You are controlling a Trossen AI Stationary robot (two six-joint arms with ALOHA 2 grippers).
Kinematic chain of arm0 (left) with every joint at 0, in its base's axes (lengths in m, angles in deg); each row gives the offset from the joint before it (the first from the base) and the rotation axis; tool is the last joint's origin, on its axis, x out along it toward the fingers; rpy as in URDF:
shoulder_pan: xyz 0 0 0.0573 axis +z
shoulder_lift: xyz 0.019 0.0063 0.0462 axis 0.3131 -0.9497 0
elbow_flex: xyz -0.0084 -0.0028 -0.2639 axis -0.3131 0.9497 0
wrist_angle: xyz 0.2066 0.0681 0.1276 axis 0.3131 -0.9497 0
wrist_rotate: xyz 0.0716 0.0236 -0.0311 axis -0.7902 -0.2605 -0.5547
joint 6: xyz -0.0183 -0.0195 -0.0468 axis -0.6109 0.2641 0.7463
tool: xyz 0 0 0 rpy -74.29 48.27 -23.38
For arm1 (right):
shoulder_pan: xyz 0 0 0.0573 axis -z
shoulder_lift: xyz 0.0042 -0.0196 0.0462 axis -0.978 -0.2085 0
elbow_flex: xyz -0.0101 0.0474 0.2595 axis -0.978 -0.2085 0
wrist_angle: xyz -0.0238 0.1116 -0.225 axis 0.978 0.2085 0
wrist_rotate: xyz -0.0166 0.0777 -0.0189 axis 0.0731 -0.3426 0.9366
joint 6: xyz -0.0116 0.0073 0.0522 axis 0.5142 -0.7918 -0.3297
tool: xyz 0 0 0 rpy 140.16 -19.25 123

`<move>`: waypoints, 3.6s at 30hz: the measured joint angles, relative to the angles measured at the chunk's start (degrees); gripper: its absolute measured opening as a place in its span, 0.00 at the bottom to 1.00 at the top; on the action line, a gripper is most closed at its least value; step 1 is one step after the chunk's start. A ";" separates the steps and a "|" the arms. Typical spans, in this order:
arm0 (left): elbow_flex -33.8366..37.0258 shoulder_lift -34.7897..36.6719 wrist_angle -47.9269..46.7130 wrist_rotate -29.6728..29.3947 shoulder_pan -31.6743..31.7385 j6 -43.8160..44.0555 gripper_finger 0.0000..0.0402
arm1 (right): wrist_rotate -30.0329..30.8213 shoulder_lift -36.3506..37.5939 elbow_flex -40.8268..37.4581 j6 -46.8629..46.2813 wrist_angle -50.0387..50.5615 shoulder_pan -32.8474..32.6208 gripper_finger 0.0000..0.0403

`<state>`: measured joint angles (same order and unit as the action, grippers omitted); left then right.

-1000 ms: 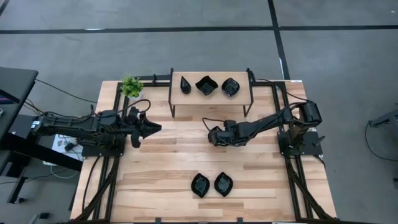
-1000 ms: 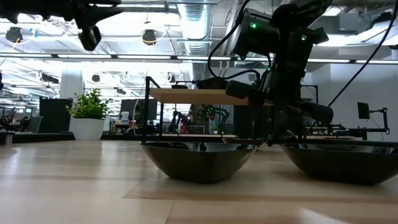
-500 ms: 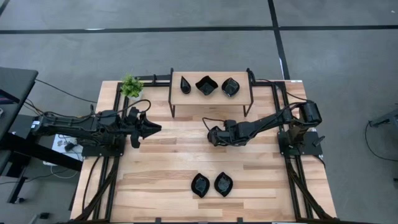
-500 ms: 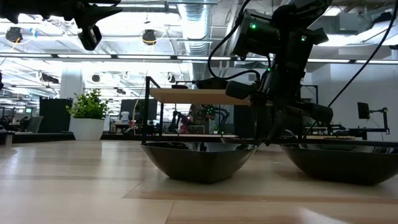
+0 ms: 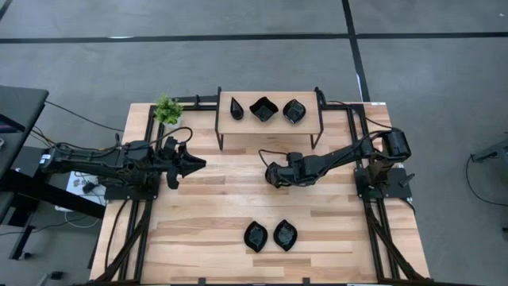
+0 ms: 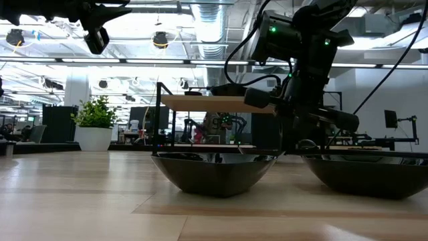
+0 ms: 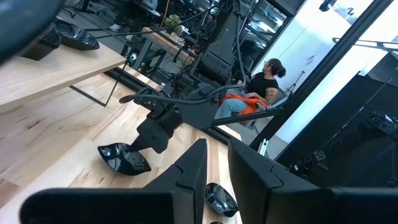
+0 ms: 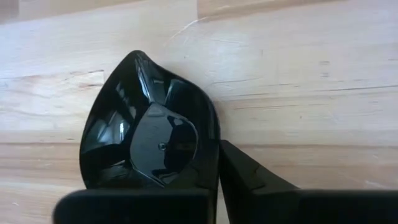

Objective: Pick & Place Mini shaped plates
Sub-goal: Stack the leaf shaped plate on top of the leaf shaped plates on the shelf

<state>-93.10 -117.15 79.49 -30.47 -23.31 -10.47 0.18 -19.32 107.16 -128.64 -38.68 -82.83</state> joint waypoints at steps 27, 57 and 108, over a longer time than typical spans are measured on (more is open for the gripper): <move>0.00 -0.02 0.35 0.02 0.02 0.00 0.17 | -2.12 8.09 1.57 11.18 1.40 -0.04 0.00; 0.00 -0.20 1.66 -0.05 0.01 0.00 0.17 | 6.85 41.78 3.39 24.76 1.37 23.00 0.00; 0.00 -0.20 2.52 -0.46 0.00 -1.75 0.17 | -9.78 23.73 3.35 24.32 3.07 39.96 0.09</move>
<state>-93.10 -117.34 82.01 -30.93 -23.31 -12.23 -9.60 4.41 110.51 -104.33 -35.61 -42.87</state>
